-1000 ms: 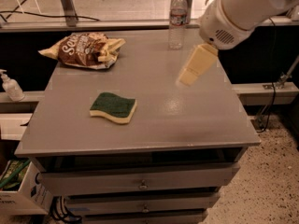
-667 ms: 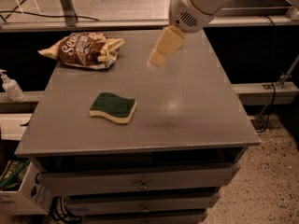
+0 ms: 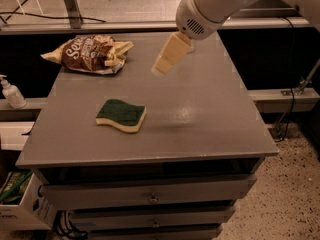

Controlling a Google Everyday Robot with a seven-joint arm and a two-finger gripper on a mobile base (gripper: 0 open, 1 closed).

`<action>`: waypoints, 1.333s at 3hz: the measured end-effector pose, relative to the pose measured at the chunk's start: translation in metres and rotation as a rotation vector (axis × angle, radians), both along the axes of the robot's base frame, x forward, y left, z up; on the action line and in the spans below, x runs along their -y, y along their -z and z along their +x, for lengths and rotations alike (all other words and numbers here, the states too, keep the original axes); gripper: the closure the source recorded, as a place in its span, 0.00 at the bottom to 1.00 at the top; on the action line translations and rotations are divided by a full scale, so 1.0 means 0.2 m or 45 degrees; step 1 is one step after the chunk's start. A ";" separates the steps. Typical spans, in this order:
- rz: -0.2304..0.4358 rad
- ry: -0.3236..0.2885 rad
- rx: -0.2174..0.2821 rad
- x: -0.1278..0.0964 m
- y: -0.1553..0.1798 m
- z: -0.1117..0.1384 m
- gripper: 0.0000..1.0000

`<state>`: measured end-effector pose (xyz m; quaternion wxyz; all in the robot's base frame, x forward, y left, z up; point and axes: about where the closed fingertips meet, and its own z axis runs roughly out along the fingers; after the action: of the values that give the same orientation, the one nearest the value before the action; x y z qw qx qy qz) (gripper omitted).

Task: Pick brown chip bag

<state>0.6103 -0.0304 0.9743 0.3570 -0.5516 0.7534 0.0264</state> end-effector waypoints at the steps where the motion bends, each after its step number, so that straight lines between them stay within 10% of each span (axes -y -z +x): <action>1: 0.064 0.035 0.031 -0.16 0.11 0.16 0.00; 4: 0.242 0.081 0.058 -0.65 0.33 0.64 0.00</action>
Offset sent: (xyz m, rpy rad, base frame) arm 0.1207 0.1013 -0.0500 0.1706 -0.1047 -0.0791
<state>0.7392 0.1005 0.9077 0.4255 -0.4914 0.7563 0.0738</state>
